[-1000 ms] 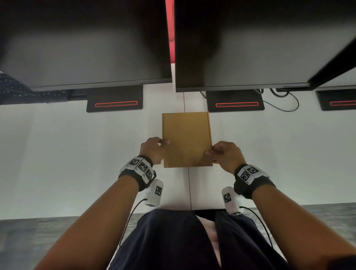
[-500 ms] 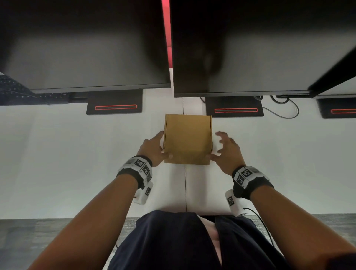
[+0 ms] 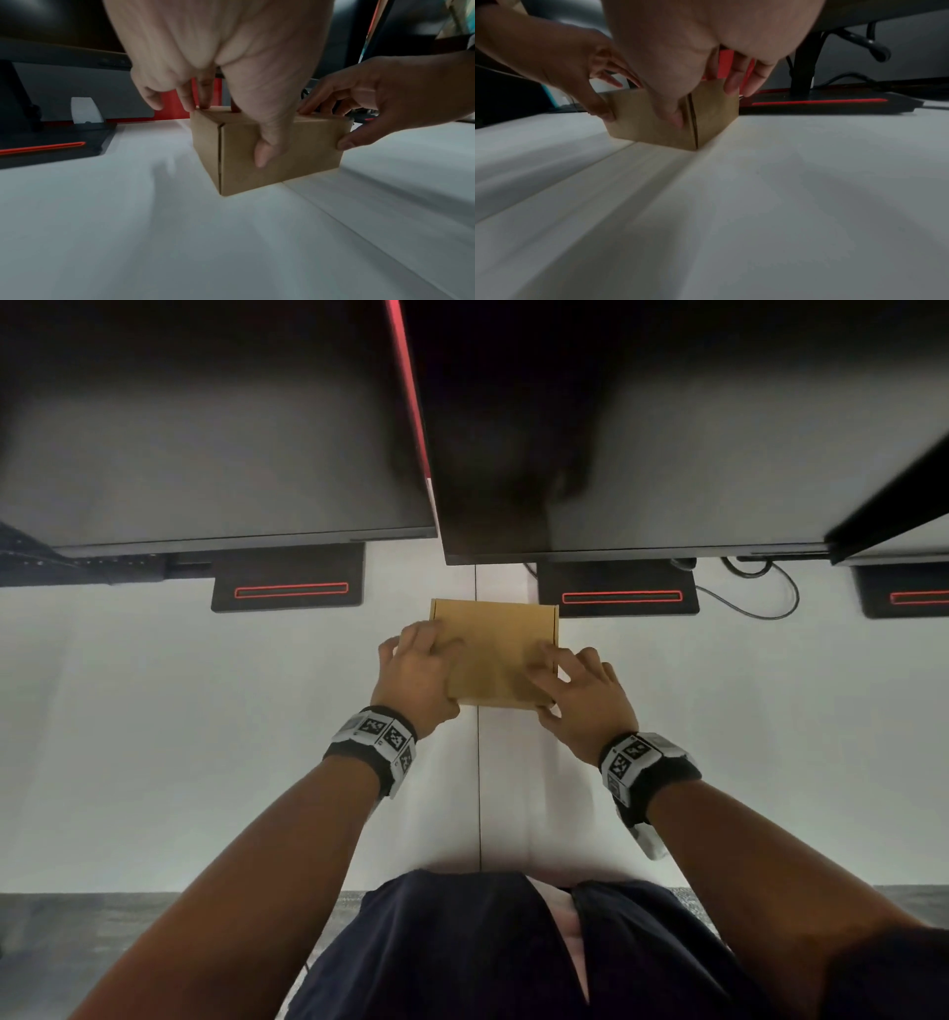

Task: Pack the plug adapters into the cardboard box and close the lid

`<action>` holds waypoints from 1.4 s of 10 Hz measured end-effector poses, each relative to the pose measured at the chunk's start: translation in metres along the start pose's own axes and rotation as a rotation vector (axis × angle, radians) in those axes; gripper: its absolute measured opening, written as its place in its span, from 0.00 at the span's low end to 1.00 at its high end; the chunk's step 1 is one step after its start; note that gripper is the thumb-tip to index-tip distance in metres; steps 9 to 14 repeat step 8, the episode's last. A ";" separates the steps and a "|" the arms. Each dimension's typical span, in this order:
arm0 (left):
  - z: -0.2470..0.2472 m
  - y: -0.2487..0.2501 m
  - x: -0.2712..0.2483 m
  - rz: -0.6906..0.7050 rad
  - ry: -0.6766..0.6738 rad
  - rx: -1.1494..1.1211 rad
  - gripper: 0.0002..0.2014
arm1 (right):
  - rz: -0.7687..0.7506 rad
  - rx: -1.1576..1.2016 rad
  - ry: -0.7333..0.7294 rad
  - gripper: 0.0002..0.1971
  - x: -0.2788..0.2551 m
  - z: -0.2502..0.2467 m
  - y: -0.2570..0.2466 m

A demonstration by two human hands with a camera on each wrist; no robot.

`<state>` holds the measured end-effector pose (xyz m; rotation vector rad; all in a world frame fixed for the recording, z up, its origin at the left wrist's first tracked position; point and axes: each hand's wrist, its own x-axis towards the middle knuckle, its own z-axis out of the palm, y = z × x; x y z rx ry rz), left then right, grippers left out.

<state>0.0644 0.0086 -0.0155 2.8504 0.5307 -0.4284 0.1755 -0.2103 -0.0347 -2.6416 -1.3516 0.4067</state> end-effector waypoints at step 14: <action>-0.050 0.008 -0.018 0.024 -0.023 0.020 0.33 | 0.004 0.012 -0.043 0.27 0.023 -0.056 -0.028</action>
